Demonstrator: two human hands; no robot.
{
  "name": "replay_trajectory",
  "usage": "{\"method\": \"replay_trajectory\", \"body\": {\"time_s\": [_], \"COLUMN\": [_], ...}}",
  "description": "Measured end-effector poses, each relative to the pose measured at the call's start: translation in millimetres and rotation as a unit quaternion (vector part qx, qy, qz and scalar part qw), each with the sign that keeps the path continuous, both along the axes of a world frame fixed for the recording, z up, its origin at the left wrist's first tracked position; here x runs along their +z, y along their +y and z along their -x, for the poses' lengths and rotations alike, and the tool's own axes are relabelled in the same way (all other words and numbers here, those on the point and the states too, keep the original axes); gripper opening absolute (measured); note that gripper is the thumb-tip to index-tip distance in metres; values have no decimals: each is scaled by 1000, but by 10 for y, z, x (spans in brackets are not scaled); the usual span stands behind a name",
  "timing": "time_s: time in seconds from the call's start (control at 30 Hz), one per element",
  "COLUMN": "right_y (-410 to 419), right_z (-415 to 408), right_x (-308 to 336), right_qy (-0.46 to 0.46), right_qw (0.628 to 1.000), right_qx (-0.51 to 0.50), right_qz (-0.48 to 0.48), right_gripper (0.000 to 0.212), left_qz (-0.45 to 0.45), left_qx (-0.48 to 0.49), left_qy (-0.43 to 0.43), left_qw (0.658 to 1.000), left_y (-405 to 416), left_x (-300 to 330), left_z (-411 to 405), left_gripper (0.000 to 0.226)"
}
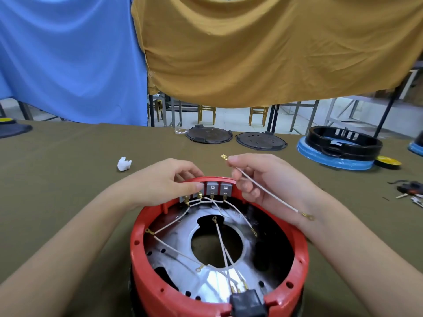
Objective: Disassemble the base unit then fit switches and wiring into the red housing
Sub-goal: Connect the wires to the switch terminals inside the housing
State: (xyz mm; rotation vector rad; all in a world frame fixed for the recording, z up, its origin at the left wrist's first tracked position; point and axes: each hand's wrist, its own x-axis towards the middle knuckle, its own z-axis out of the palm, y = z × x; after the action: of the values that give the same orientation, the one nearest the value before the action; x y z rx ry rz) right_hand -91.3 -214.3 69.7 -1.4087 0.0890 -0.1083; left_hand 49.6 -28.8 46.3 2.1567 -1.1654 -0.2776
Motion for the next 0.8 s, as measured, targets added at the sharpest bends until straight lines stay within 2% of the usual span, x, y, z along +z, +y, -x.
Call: {"method": "replay_trajectory", "body": {"time_s": [0.1,0.2,0.3,0.4,0.47,0.57,0.63,0.8], "right_y": [-4,0,6,35,58,79,77,53], "right_z": [-2,4,2,6,15,31,38,34], "right_x": [-3,-4,-20,-21,-16,-17,-9,18], "right_qy": [13,19,2,-40,-69,-107,-110,-75], "right_qw": [997,996,999,996,989,980,982,995], "right_qx": [49,71,48,14,-6,-20,-13,55], "right_qz": [-51,-53,20,84,132,169,153,39], "right_gripper": [11,9,16,14,7,6,7,13], "left_qz": [-4,-5,93,226,255,276,297,345], "left_qx": [-2,10,10,-28,-56,-84,-88,-88], "left_qy": [6,-7,-77,-7,34,50,54,77], "left_qw": [1000,1000,993,974,965,956,949,931], "left_y": [36,34,-27,-58,-71,-89,-92,-92], "left_x": [35,50,109,189,204,199,207,203], "left_z": [-5,27,126,252,309,342,342,335], "left_gripper": [12,8,8,14,18,15,13,11]}}
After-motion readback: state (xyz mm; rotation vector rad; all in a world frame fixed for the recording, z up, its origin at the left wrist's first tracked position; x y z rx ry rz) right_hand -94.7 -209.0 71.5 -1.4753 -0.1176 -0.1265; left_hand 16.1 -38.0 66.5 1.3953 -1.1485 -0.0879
